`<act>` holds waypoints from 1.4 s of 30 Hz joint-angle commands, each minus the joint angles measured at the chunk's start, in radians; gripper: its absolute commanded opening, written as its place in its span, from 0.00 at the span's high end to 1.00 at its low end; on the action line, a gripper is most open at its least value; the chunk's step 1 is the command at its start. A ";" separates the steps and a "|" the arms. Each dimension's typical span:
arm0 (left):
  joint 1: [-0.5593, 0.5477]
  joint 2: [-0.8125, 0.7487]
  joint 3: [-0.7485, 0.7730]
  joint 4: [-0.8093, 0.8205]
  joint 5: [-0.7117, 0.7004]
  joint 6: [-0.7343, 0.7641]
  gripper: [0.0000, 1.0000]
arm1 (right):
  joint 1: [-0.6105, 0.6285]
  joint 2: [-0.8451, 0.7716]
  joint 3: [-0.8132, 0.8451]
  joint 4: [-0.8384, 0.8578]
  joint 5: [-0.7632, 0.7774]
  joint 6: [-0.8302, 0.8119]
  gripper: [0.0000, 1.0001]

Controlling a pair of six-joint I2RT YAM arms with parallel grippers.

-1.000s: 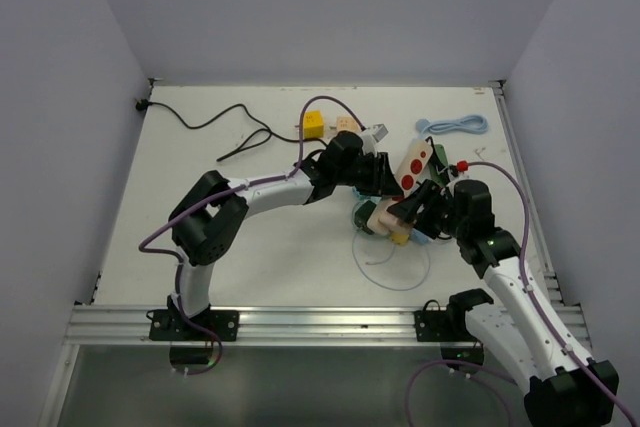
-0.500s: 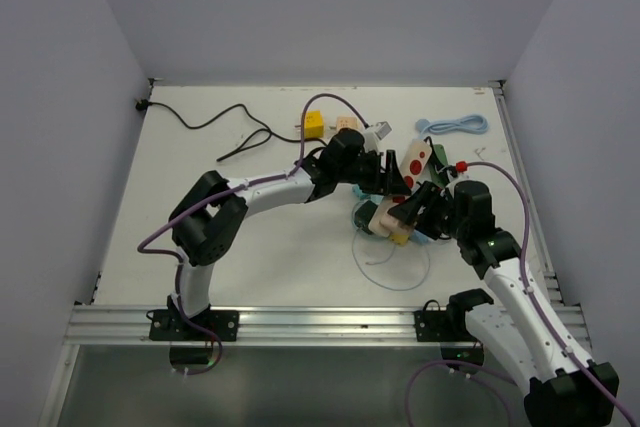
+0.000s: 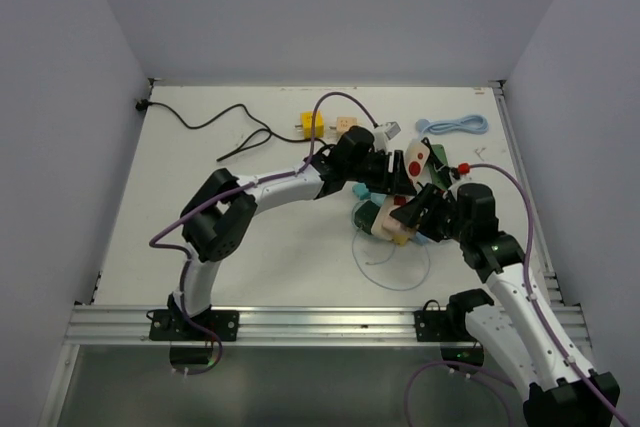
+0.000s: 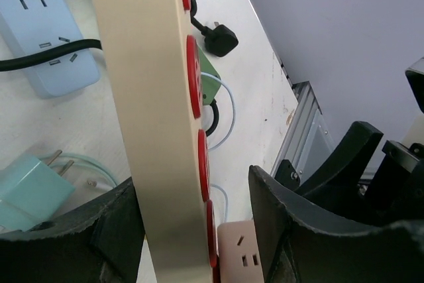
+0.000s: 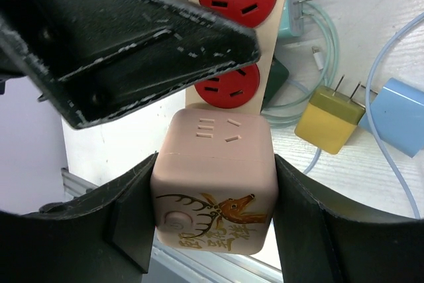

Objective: Pull the plug off the socket

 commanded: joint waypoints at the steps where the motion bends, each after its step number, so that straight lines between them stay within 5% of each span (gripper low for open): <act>1: -0.011 0.008 0.062 0.002 -0.007 0.038 0.38 | 0.006 -0.044 0.087 0.080 -0.064 -0.029 0.92; 6: -0.009 0.011 0.042 0.008 -0.002 0.030 0.43 | 0.010 -0.065 0.094 0.073 -0.046 -0.036 0.93; 12: -0.009 0.013 0.021 0.100 0.052 -0.031 0.80 | 0.008 -0.071 0.076 0.098 -0.041 -0.052 0.94; 17: -0.009 0.013 0.042 0.022 -0.034 0.033 0.99 | 0.008 -0.061 0.099 0.047 -0.029 -0.072 0.96; 28: -0.067 0.089 0.209 -0.304 -0.364 0.204 1.00 | 0.010 0.022 0.166 -0.025 0.016 -0.099 0.97; 33: -0.076 0.119 0.231 -0.340 -0.401 0.222 1.00 | 0.008 0.045 0.202 -0.072 0.049 -0.116 0.97; 38: -0.070 0.114 0.213 -0.337 -0.363 0.228 1.00 | 0.008 0.033 0.206 -0.106 0.069 -0.128 0.97; 42: -0.006 0.065 0.092 -0.103 -0.127 0.144 1.00 | 0.008 -0.007 0.173 -0.079 0.078 -0.122 0.97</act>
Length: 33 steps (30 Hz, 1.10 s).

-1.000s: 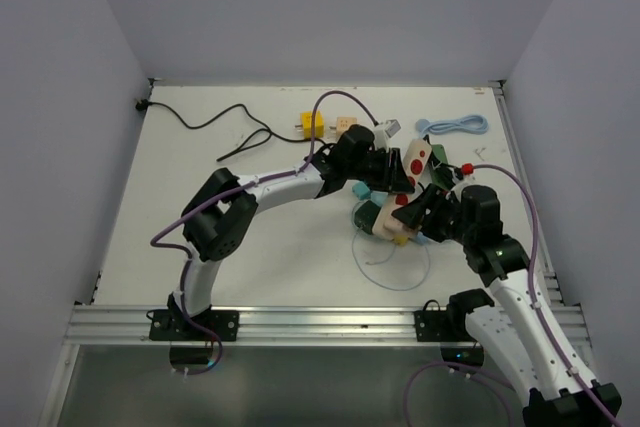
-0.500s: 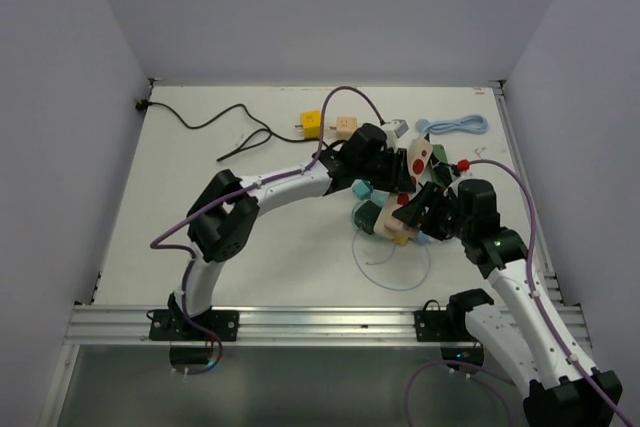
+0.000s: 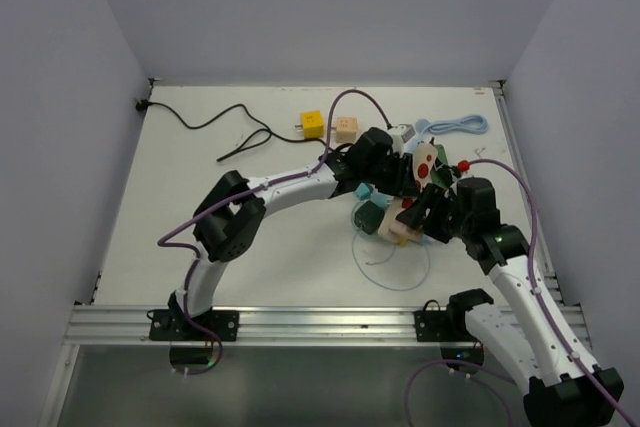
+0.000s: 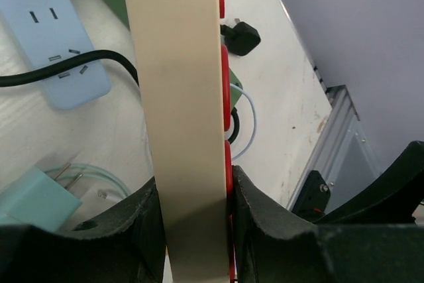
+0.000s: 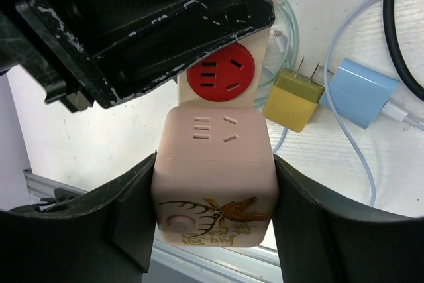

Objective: Pull the plug off the socket

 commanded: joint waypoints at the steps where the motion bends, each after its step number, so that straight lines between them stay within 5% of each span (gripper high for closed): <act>1: 0.064 -0.031 -0.113 0.161 0.132 0.016 1.00 | 0.006 -0.073 0.048 0.113 0.012 -0.036 0.97; 11: 0.145 -0.024 -0.120 0.264 0.363 -0.019 1.00 | -0.012 -0.158 0.005 0.120 0.013 -0.032 0.97; 27: 0.181 -0.033 -0.202 0.346 0.340 -0.010 1.00 | -0.023 -0.126 0.051 0.109 0.006 -0.024 0.99; 33: 0.179 -0.035 -0.168 0.358 0.372 -0.059 1.00 | -0.023 -0.101 0.093 0.008 0.166 -0.065 0.97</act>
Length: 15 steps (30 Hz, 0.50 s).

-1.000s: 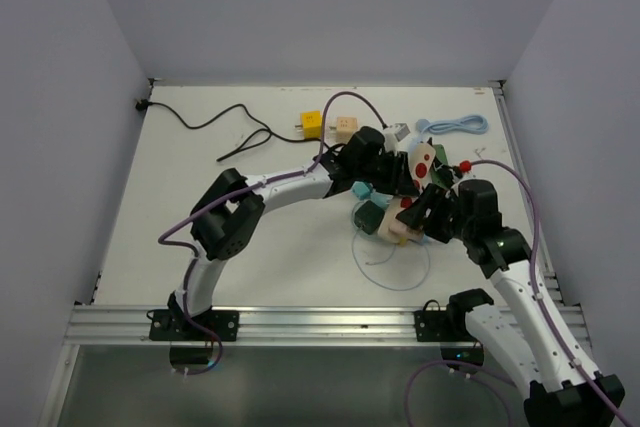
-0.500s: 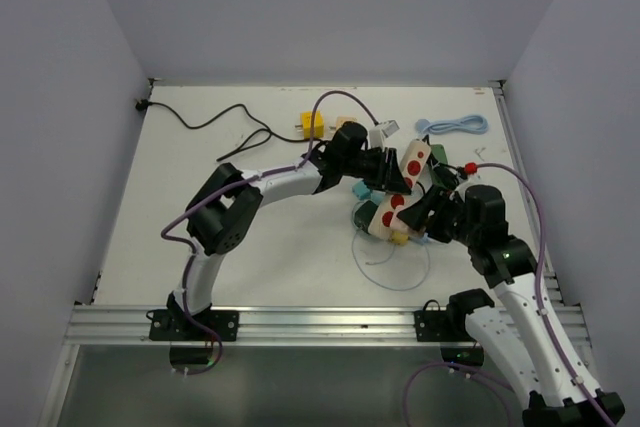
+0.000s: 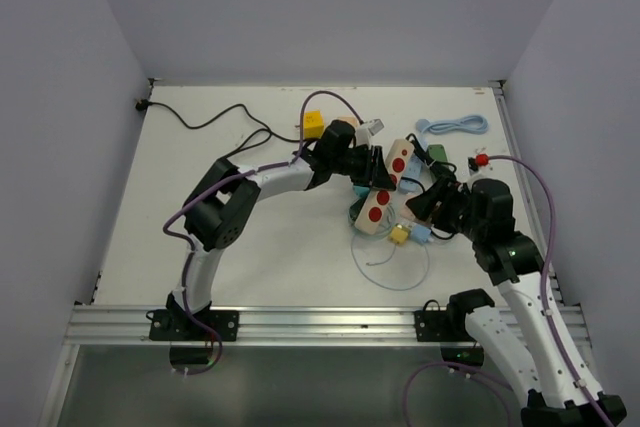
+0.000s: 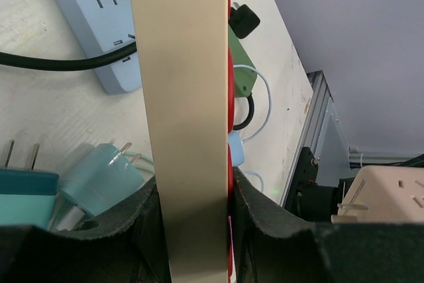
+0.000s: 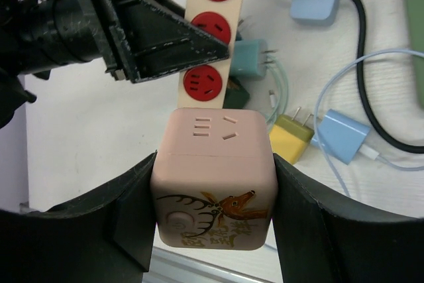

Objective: Pull the plug off the socket

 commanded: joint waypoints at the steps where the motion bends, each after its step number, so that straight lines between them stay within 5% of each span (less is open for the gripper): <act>1: -0.001 -0.030 0.056 0.083 0.045 -0.026 1.00 | -0.003 0.009 0.037 -0.014 0.114 -0.032 0.97; 15: -0.007 -0.180 0.070 0.027 0.050 -0.028 1.00 | -0.001 0.142 -0.157 0.302 0.017 0.059 0.90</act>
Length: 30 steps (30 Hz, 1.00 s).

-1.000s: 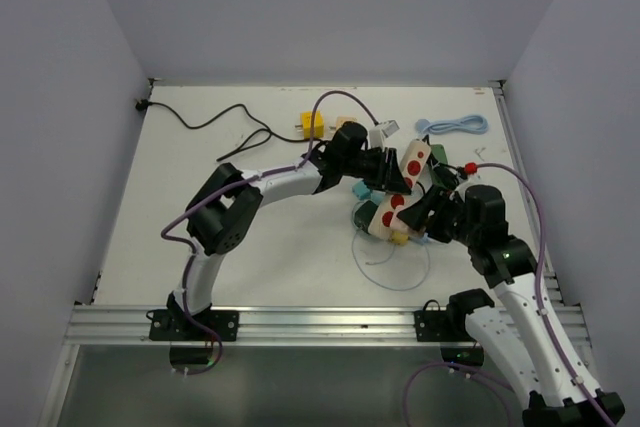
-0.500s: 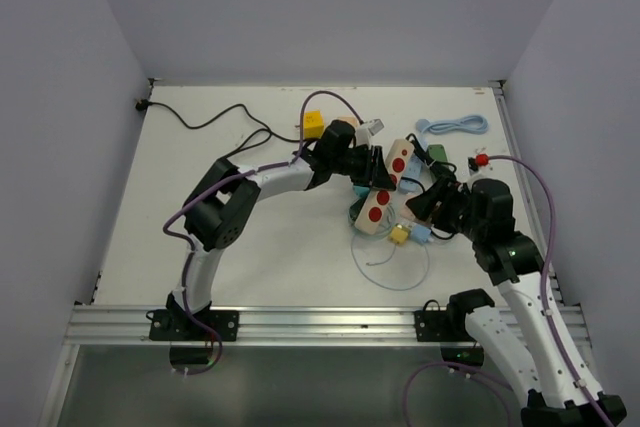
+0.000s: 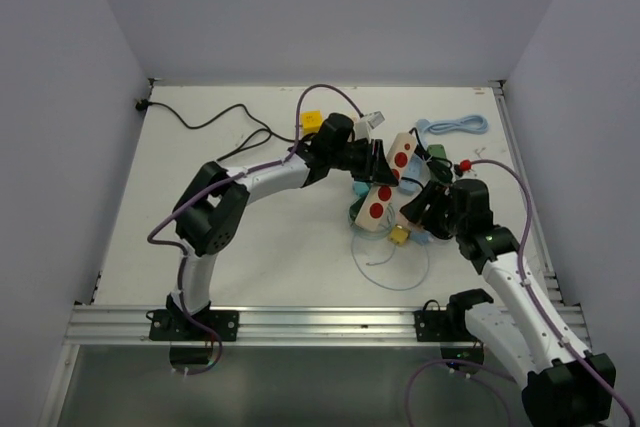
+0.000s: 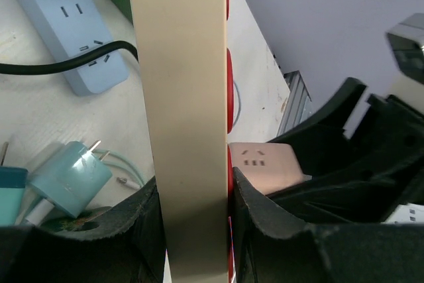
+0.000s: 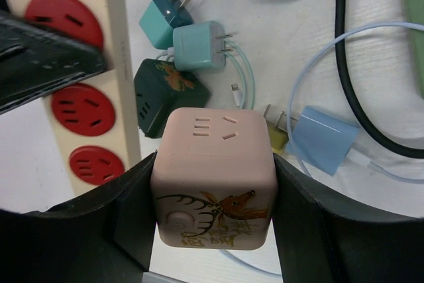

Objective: Pull the plug off the socket

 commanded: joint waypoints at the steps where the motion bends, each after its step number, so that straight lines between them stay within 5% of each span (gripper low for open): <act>1: -0.003 -0.128 0.062 0.059 0.026 0.003 1.00 | -0.003 0.038 -0.032 0.219 -0.062 0.049 0.90; 10: -0.006 -0.155 0.091 -0.008 0.017 0.024 1.00 | -0.001 0.193 -0.075 0.444 -0.122 0.098 0.82; 20: -0.014 -0.142 0.087 -0.010 0.020 0.027 1.00 | -0.003 0.303 -0.078 0.511 -0.202 0.106 0.41; 30: -0.017 -0.140 0.088 -0.008 0.023 0.027 1.00 | -0.015 0.222 -0.035 0.333 -0.131 0.062 0.15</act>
